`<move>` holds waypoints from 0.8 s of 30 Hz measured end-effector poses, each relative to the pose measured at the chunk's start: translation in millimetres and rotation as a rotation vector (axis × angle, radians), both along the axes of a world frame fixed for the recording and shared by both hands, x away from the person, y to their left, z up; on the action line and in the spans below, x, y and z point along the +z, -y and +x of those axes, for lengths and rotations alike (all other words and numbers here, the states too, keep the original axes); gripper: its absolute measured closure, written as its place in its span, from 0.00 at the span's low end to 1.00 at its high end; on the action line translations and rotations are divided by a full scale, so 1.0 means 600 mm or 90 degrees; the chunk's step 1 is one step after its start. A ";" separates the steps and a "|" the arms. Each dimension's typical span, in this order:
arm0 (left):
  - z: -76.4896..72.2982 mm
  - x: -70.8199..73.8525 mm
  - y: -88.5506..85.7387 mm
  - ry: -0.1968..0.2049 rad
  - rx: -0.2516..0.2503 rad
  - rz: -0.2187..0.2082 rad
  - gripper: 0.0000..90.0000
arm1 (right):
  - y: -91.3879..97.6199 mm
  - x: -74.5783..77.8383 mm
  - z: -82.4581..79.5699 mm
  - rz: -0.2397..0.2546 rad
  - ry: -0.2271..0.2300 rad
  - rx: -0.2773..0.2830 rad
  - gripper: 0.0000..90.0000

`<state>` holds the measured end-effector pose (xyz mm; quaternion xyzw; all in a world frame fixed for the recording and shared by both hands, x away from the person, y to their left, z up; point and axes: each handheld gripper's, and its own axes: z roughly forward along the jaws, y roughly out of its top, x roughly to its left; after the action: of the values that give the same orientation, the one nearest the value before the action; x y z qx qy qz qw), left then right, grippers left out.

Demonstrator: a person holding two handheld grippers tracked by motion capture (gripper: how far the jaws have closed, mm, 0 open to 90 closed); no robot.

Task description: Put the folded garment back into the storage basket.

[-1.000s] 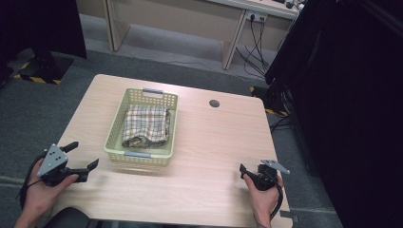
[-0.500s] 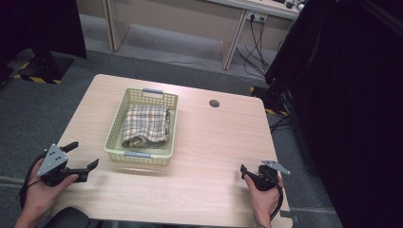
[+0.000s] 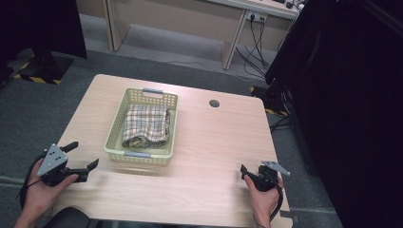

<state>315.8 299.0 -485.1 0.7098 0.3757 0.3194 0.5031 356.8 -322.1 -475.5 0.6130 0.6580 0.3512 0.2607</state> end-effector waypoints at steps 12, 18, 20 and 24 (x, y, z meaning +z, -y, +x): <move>0.000 0.000 0.000 -0.001 0.000 0.000 0.07 | 0.001 -0.001 0.000 0.000 -0.002 0.000 0.21; 0.000 0.000 0.000 -0.001 -0.001 0.001 0.07 | 0.000 -0.002 0.000 -0.002 -0.003 0.001 0.21; 0.000 0.000 0.000 -0.001 0.000 0.000 0.07 | 0.000 -0.002 0.000 -0.002 -0.003 0.002 0.21; 0.001 0.000 0.000 -0.002 0.000 -0.001 0.07 | 0.000 -0.001 -0.001 -0.002 -0.002 0.006 0.21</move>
<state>316.1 299.1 -485.1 0.7097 0.3768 0.3181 0.5032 356.1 -321.9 -476.4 0.6101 0.6617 0.3504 0.2592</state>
